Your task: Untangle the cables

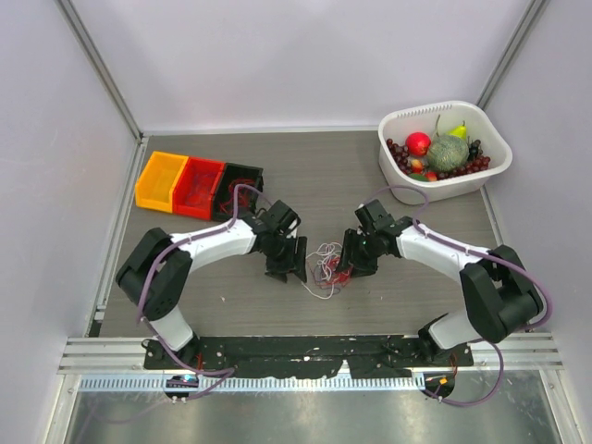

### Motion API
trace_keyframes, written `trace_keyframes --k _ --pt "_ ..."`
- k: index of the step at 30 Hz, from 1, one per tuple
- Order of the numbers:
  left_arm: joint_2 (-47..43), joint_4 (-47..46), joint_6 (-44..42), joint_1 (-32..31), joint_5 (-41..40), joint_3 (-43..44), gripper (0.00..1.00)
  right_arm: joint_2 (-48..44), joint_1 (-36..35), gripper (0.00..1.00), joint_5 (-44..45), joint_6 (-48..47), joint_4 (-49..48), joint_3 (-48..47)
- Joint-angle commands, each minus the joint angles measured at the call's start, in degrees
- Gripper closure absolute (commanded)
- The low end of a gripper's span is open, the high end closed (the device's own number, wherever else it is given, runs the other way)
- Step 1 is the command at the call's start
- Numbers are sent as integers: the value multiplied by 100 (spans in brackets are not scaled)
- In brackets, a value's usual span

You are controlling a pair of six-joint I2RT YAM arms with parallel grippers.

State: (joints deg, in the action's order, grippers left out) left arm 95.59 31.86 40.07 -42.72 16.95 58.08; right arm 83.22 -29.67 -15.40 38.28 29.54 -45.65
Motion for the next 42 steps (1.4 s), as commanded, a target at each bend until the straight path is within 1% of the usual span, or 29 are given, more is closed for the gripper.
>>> trace_keyframes --k 1,4,5,6,7,9,11,13,14,15,16,19,21,23,24,27,28,29,31,33,35,36,38,40,42 --pt "345 -224 -9 -43 -25 510 41 -288 5 50 -95 180 -230 47" --pt "618 -373 35 -140 2 730 41 -437 5 50 28 66 -28 -58" --pt "697 -356 18 -184 -42 800 43 -473 -4 49 159 4 182 -163" --pt "811 -277 -8 -236 -86 914 49 -587 -4 48 264 -92 279 -225" --pt "899 -155 -26 -289 -130 1011 57 -640 -4 45 492 -162 515 -338" --pt "996 48 -78 -429 -253 1117 69 -859 -21 41 791 -338 754 -523" --pt "892 163 -96 -491 -271 1039 75 -1000 -74 39 872 -523 712 -620" --pt "576 145 -88 -483 -254 837 81 -931 -127 37 663 -507 502 -568" --pt "366 145 -96 -492 -245 723 87 -783 -153 37 522 -471 378 -490" --pt "190 180 -105 -483 -254 643 96 -685 -197 37 355 -340 160 -454" --pt "-82 241 -114 -483 -297 590 100 -502 -310 38 284 -287 -51 -402" --pt "-759 391 -114 -483 -324 528 100 -10 -662 39 327 -128 -299 -480" --pt "-1137 522 -149 -492 -254 633 100 333 -715 44 353 -93 -326 -638" --pt "-1524 759 -175 -483 -323 782 100 571 -716 50 616 -49 -230 -752" --pt "-1735 978 -228 -483 -507 949 100 642 -716 52 1035 -14 -38 -831" --pt "-2359 1865 -508 -483 -1410 1747 100 739 -663 56 1766 39 227 -736" --pt "-2552 2033 -623 -483 -1640 2046 100 731 -637 58 1942 48 280 -700" --pt "-2754 2174 -806 -483 -2069 2371 100 722 -541 58 2005 48 280 -569" --pt "-3098 2377 -1237 -483 -2336 3196 100 705 -391 58 2102 13 263 -376" --pt "-3301 2334 -1598 -483 -2494 4092 100 669 -268 58 2181 -49 210 -235" --pt "-3284 2290 -1836 -483 -2731 4980 100 634 -145 58 2234 -102 210 -103" --pt "-3214 2307 -1915 -483 -2837 5611 100 599 -57 57 2243 -128 219 -67" --pt "-2934 2473 -2056 -483 -2986 6509 100 494 57 55 2287 -181 228 -14" --pt "-2608 2606 -2135 -483 -3092 7222 100 380 119 51 2357 -260 280 -5" --pt "-2432 2607 -2170 -483 -3163 7567 100 292 163 47 2419 -347 359 -32"
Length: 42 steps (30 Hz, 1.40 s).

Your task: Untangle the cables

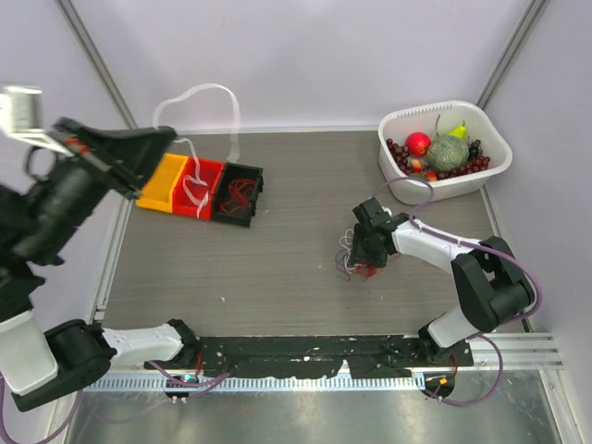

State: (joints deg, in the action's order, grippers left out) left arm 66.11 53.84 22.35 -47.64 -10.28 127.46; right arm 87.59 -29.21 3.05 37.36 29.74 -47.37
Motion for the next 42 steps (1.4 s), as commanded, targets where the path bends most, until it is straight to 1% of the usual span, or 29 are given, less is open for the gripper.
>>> trace_keyframes --k 1,3,5,9,10,11,13,17,19,21,24,26,31,34,35,37,40,42 --pt "535 338 -415 9 -492 622 100 -181 135 46 496 -352 349 123" --pt "535 258 -398 9 -719 387 100 -399 126 43 294 -545 349 36" --pt "526 319 -319 9 -1114 35 100 -645 126 42 47 -703 384 -61" --pt "614 758 -12 35 -2440 -677 100 -1120 126 41 -217 -854 656 -377" --pt "649 881 24 114 -2643 -792 100 -1182 126 41 -217 -871 735 -482" --pt "684 891 76 262 -2724 -958 100 -1296 126 41 -426 -871 788 -527" --pt "719 795 251 744 -2437 -1240 100 -1428 135 41 -489 -854 911 -676" --pt "684 146 638 1940 -1364 -1881 100 -1596 126 41 -647 -792 1166 -931" --pt "780 -127 736 2415 -1056 -1935 100 -1710 126 41 -735 -740 1227 -993" --pt "964 -304 753 2784 -941 -1787 100 -1842 126 41 -762 -696 1289 -1002" --pt "1377 -418 657 3329 -975 -1235 100 -1991 126 41 -797 -669 1482 -1037" --pt "1641 -471 639 3628 -1080 -935 100 -2079 126 41 -806 -687 1631 -1081" --pt "2449 -752 727 4279 -985 -187 100 -2273 126 41 -815 -722 1711 -1090" --pt "2679 -1217 1182 4736 -687 -203 100 -2203 126 41 -823 -774 1685 -1063" --pt "2697 -1453 1288 5007 -607 -308 100 -2150 135 41 -815 -809 1685 -1081" --pt "2793 -1762 1447 5211 -440 -380 100 -2089 126 41 -771 -818 1676 -1107" --pt "3048 -1773 1544 5431 -291 -152 100 -2036 126 41 -736 -810 1606 -1099" --pt "3145 -1781 1614 5615 -176 -151 100 -2001 126 41 -736 -740 1536 -1090"
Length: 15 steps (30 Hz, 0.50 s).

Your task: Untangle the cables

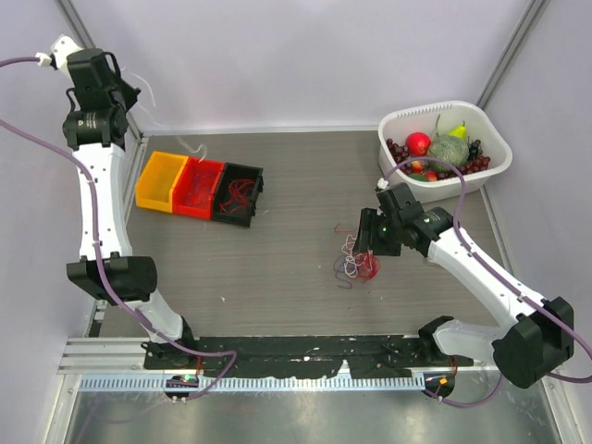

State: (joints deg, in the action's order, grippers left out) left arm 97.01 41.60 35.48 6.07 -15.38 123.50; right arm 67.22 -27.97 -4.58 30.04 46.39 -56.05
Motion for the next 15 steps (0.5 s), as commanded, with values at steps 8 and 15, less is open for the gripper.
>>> trace_keyframes --k 8,15 --pt "134 -890 582 755 755 -528 100 212 10 41 80 28 -218 -275" --pt "318 -952 565 1002 940 -713 100 564 54 41 27 -60 -245 -555"
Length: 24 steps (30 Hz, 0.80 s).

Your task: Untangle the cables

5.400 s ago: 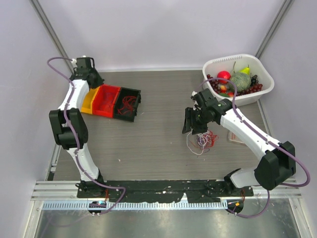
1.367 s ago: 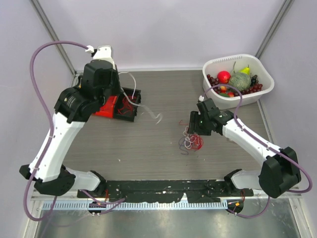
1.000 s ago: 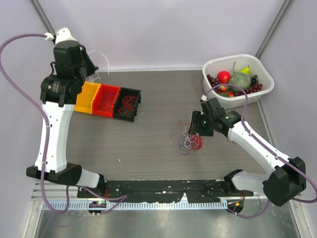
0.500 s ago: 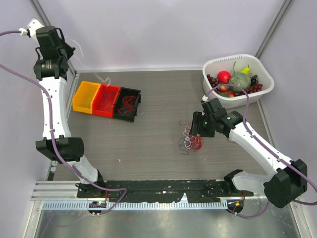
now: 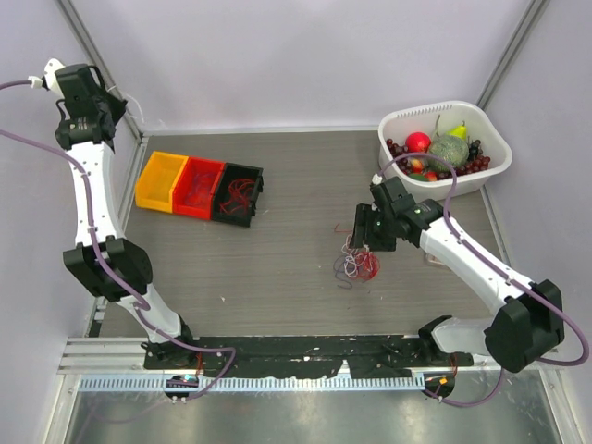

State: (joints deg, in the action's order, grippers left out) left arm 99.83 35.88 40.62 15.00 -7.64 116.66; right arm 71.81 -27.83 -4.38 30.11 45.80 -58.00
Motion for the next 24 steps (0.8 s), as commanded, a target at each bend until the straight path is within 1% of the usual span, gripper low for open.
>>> trace_keyframes --k 1,7,13,24 --pt "54 -389 34 125 166 -47 100 131 33 41 25 -84 -186 -370" --pt "142 -424 -45 143 175 -109 100 228 129 41 -10 -128 -186 -300" --pt "45 -362 -230 134 52 -91 100 377 156 41 -63 -216 -151 -511" --pt "-218 -362 -353 240 -53 -574 100 439 217 41 -133 -233 -212 -458"
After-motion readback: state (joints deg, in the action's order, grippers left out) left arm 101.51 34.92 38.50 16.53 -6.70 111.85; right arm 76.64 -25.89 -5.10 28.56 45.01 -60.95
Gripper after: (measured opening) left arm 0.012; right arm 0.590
